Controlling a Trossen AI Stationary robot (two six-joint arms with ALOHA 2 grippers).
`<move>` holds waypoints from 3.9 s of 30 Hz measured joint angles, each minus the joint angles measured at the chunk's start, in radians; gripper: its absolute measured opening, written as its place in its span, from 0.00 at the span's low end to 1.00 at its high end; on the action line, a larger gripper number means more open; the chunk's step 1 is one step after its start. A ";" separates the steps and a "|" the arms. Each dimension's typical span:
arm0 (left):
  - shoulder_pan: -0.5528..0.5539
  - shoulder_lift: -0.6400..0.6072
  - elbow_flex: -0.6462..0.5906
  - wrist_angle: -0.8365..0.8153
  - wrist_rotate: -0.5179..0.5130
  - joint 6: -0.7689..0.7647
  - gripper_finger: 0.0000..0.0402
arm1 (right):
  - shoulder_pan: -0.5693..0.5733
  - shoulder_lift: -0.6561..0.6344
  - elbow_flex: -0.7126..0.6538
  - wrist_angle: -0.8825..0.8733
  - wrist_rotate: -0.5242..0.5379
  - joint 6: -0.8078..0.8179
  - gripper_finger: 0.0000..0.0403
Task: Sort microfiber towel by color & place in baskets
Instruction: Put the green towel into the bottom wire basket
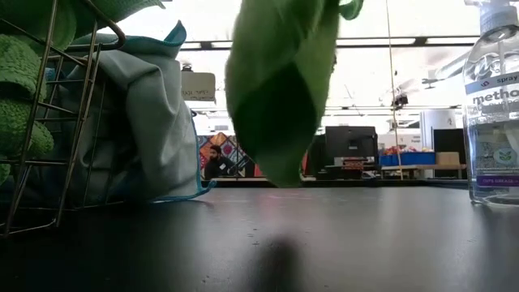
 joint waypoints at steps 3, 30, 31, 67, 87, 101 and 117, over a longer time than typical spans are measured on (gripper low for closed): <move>0.000 0.000 0.000 0.000 0.000 0.000 0.28 | -0.043 0.000 0.000 0.052 0.000 -0.049 0.03; 0.000 0.000 0.000 0.000 0.000 0.000 0.28 | -0.355 0.123 0.007 0.777 -0.525 -0.366 0.03; 0.000 0.000 0.000 0.000 0.000 0.000 0.28 | -0.358 0.133 0.013 0.799 -0.551 -0.369 0.03; 0.000 0.000 0.000 0.000 0.000 0.000 0.28 | -0.366 0.528 0.671 0.714 -0.861 -0.616 0.03; 0.000 0.000 0.000 0.000 0.000 0.000 0.28 | -0.359 0.537 0.452 0.787 -0.864 -0.627 0.03; 0.000 0.001 0.000 0.000 0.000 0.000 0.28 | -0.359 0.537 0.263 1.049 -0.864 -0.652 0.03; 0.000 0.001 0.000 0.000 0.000 0.000 0.28 | -0.365 0.537 0.156 1.170 -0.738 -0.621 0.04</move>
